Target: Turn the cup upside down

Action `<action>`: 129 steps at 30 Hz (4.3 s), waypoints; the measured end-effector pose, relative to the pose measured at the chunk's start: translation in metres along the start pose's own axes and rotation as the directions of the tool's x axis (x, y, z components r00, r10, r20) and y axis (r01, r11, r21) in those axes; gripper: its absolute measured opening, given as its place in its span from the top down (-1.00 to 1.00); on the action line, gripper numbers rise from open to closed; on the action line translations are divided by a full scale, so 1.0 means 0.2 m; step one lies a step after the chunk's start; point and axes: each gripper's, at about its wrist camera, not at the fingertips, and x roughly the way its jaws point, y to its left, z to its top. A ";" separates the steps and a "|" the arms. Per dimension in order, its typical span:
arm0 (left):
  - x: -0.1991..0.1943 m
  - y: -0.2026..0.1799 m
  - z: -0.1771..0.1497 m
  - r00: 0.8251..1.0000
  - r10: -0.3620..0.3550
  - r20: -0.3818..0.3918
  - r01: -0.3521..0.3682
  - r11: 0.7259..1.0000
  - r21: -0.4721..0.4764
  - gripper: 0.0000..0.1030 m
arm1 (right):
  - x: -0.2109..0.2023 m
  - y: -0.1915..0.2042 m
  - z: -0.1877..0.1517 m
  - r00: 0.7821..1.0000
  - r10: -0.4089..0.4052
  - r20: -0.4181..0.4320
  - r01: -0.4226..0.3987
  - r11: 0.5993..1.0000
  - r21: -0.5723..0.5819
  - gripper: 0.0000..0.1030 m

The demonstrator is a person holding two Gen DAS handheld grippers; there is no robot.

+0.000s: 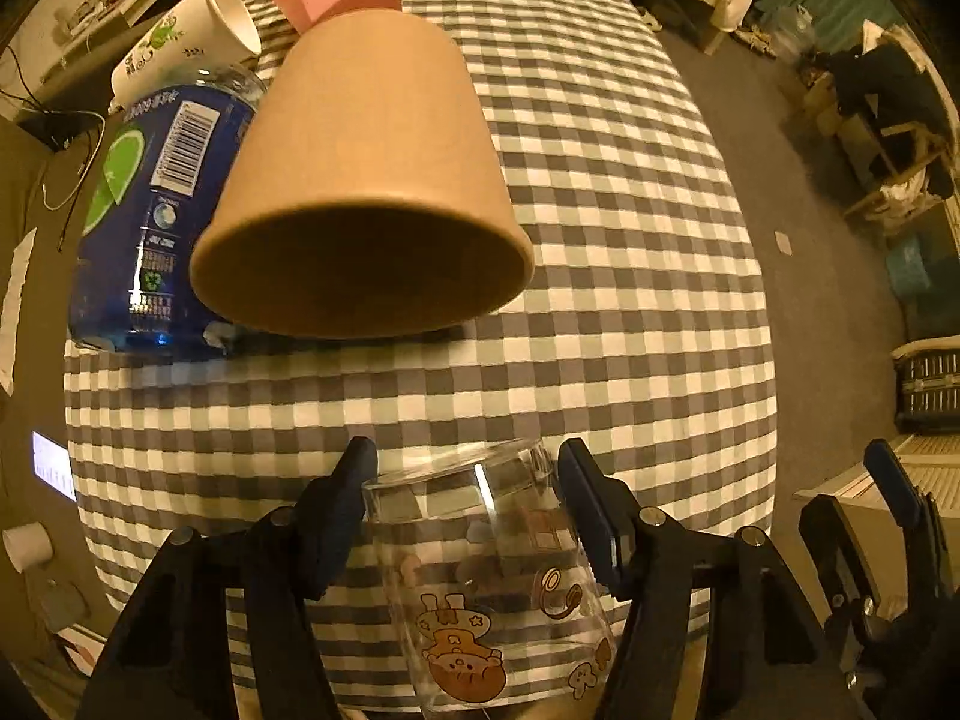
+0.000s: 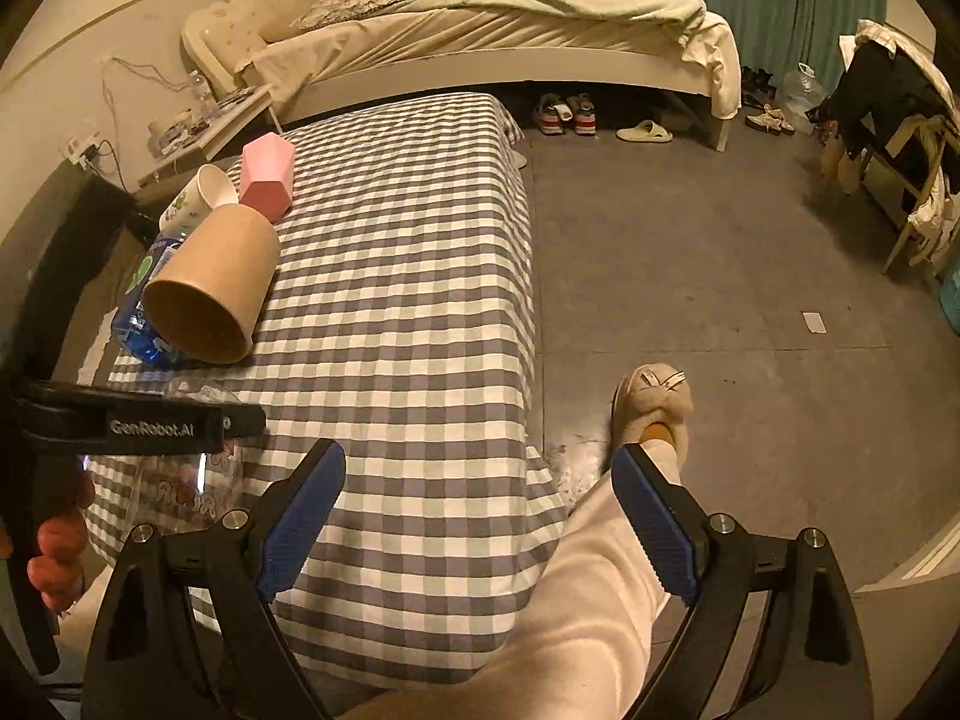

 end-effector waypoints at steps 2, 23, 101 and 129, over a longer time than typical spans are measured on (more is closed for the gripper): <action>-0.01 0.00 0.00 1.000 -0.016 -0.004 0.016 1.000 0.010 -0.24 | 0.01 0.00 0.00 1.000 -0.001 -0.001 0.001 1.000 0.001 -0.76; -0.38 -0.01 -0.13 0.911 0.028 0.412 -0.085 0.989 0.121 -0.20 | -0.11 0.16 -0.07 0.999 -0.049 0.015 0.049 0.998 -0.048 -0.76; -0.78 0.48 -0.68 0.719 0.090 0.689 -0.062 0.996 -0.065 -0.99 | -0.57 0.53 -0.04 0.955 0.017 0.296 0.014 0.995 -0.101 -0.99; -0.74 0.49 -0.68 0.748 0.104 0.655 -0.078 0.995 -0.070 -0.99 | -0.50 0.55 -0.07 0.969 0.003 0.249 0.022 0.995 -0.100 -0.99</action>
